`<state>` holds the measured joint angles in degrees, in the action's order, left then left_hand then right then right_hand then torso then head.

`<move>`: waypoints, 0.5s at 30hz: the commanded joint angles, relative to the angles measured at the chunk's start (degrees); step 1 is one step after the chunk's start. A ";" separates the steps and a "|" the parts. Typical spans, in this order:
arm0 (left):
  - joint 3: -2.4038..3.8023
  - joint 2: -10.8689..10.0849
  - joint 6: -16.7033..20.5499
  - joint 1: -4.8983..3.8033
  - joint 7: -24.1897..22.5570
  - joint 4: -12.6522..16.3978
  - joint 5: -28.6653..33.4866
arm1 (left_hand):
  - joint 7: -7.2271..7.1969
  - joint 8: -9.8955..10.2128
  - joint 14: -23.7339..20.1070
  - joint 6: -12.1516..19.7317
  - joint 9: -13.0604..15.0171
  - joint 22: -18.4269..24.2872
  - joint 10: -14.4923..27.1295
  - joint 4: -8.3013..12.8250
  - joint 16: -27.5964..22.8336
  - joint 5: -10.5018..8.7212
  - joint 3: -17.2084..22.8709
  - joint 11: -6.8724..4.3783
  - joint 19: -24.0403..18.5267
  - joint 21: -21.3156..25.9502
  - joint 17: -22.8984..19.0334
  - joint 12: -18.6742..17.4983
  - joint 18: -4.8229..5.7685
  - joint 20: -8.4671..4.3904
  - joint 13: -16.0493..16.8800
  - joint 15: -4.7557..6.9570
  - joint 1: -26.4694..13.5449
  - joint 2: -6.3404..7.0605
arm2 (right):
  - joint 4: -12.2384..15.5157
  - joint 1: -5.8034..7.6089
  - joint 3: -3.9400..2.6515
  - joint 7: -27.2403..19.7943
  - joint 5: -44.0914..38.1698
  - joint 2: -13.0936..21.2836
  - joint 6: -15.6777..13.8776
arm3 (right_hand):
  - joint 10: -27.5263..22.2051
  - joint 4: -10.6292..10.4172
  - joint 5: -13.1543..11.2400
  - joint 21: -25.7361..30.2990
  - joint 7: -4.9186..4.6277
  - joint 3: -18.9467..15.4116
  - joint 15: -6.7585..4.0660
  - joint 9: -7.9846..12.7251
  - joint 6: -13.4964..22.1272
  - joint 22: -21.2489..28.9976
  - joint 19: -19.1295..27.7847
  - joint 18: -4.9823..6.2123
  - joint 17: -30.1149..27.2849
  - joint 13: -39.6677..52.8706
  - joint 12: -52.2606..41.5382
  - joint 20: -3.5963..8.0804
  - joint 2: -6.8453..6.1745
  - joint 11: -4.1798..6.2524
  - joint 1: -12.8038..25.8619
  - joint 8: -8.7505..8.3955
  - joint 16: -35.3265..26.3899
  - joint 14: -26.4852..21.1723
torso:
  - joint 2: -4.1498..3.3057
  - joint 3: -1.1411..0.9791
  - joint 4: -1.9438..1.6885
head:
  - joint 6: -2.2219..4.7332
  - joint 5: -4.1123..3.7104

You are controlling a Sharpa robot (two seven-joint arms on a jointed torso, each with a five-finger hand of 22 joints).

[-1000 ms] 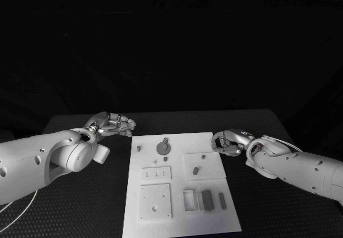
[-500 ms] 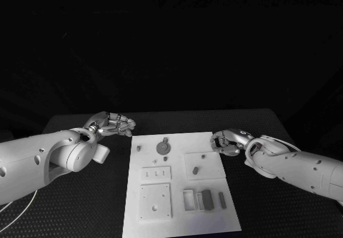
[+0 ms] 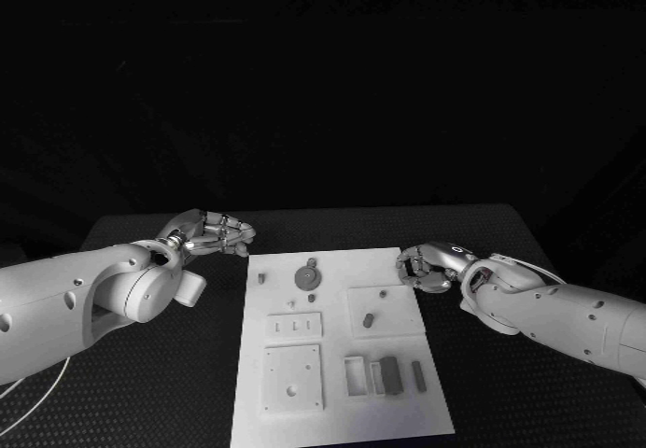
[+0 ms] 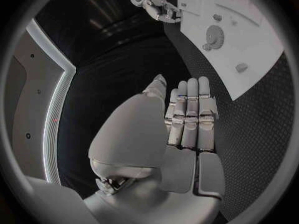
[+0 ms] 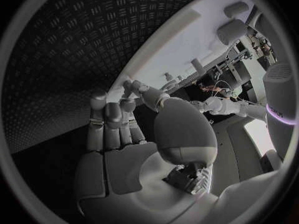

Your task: Assemble the parts on the task board

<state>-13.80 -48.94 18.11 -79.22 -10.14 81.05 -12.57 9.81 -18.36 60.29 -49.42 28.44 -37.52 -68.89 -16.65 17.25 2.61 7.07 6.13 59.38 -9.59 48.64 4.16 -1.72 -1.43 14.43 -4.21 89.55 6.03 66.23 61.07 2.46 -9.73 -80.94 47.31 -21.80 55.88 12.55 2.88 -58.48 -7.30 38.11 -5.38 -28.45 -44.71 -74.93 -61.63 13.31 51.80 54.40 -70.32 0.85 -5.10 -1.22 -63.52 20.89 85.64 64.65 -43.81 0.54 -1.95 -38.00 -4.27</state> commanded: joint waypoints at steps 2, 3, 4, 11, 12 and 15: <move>0.04 0.01 -0.69 -0.04 -0.33 0.18 -0.20 | 0.19 0.32 0.41 0.24 0.09 -0.06 0.21 0.09 -0.35 0.23 -0.22 0.37 0.23 0.34 0.06 -0.20 -0.68 -0.01 0.07 -0.04 0.02 -0.08 | 0.09 -0.09 0.02 -0.34 -1.75 -0.08 0.23 | -0.66 -0.12 0.00 -0.33 1.60 -0.06 -0.62 -0.63 -13.68 -1.03 -0.37 1.69 0.00 -0.14 -0.35 0.28 0.82 1.59 -0.01 0.74 0.27 0.12 | 0.00 -0.02 0.02 | -0.04 -0.02; 0.04 -0.01 -0.70 -0.04 -0.32 0.20 -0.20 | 0.19 0.32 0.42 0.24 0.09 -0.06 0.21 0.09 -0.35 0.23 -0.21 0.37 0.23 0.35 0.06 -0.20 -0.68 -0.01 0.07 -0.04 0.02 -0.08 | 0.08 -0.09 0.02 -0.32 -1.78 -0.07 0.24 | -0.53 -0.08 0.00 -0.35 1.72 -0.10 -0.73 -0.84 -13.89 -1.02 -0.43 1.69 0.00 -0.17 -0.34 0.32 0.90 1.70 0.00 0.92 0.28 0.20 | 0.01 -0.01 0.02 | -0.06 -0.01; 0.04 -0.03 -0.71 -0.04 -0.32 0.20 -0.20 | 0.19 0.32 0.42 0.24 0.09 -0.06 0.21 0.09 -0.35 0.23 -0.21 0.37 0.23 0.35 0.06 -0.20 -0.68 -0.01 0.07 -0.04 0.02 -0.08 | 0.07 -0.09 0.02 -0.28 -1.78 -0.07 0.22 | -0.44 -0.03 0.00 -0.37 1.79 -0.13 -0.80 -0.98 -14.00 -1.01 -0.47 1.69 -0.01 -0.19 -0.33 0.35 0.93 1.77 0.00 1.03 0.28 0.25 | 0.01 -0.01 0.02 | -0.06 -0.01; 0.04 -0.06 -0.68 -0.04 -0.33 0.22 -0.22 | 0.19 0.34 0.42 0.24 0.10 -0.07 0.23 0.09 -0.38 0.23 -0.21 0.38 0.23 0.36 0.08 -0.21 -0.68 -0.01 0.08 -0.04 0.02 -0.07 | 0.06 -0.09 0.02 0.23 -2.42 -0.15 -0.14 | -0.13 0.05 0.00 -0.42 2.01 -0.24 -1.03 -1.51 -14.29 -0.97 -0.63 1.69 -0.05 -0.28 -0.27 0.45 0.96 2.00 0.13 1.38 0.27 0.44 | -0.01 -0.02 0.04 | -0.07 -0.03; 0.04 -0.06 -0.71 -0.04 -0.32 0.22 -0.23 | 0.19 0.34 0.42 0.25 0.10 -0.07 0.23 0.09 -0.38 0.23 -0.21 0.38 0.23 0.37 0.09 -0.21 -0.68 -0.01 0.08 -0.04 0.02 -0.07 | 0.05 -0.09 0.02 0.47 -2.53 -0.15 -0.44 | -0.06 0.06 0.01 -0.43 2.06 -0.24 -1.07 -1.61 -14.36 -0.96 -0.67 1.69 -0.06 -0.29 -0.27 0.47 0.99 2.04 0.15 1.46 0.27 0.48 | -0.01 -0.02 0.04 | -0.07 -0.03; 0.04 -0.09 -0.70 -0.05 -0.31 0.22 -0.24 | 0.20 0.34 0.43 0.25 0.11 -0.08 0.23 0.09 -0.40 0.23 -0.21 0.38 0.24 0.37 0.10 -0.21 -0.68 -0.01 0.08 -0.04 0.03 -0.06 | 0.00 -0.09 0.02 0.91 -2.76 -0.15 -0.91 | 0.19 0.10 0.01 -0.47 2.21 -0.25 -1.22 -1.98 -14.58 -0.94 -0.81 1.69 -0.07 -0.32 -0.29 0.55 1.07 2.20 0.21 1.71 0.28 0.63 | 0.00 -0.05 0.02 | -0.15 -0.06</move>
<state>-13.80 -49.04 18.09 -79.23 -10.11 81.09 -12.60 9.81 -18.36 60.29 -49.42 28.49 -37.52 -68.67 -16.65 17.25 2.61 7.07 6.34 59.38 -9.59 48.68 4.16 -1.72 -1.43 14.42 -4.21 89.55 6.03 66.20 61.06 2.47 -9.42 -82.40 47.21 -22.09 56.93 12.55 2.88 -58.74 -6.56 38.11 -6.15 -30.38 -45.46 -74.93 -62.15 13.33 51.80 54.13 -70.32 1.21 -4.52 -0.17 -63.21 22.46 85.64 65.41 -43.81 0.52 -1.92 -38.11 -4.31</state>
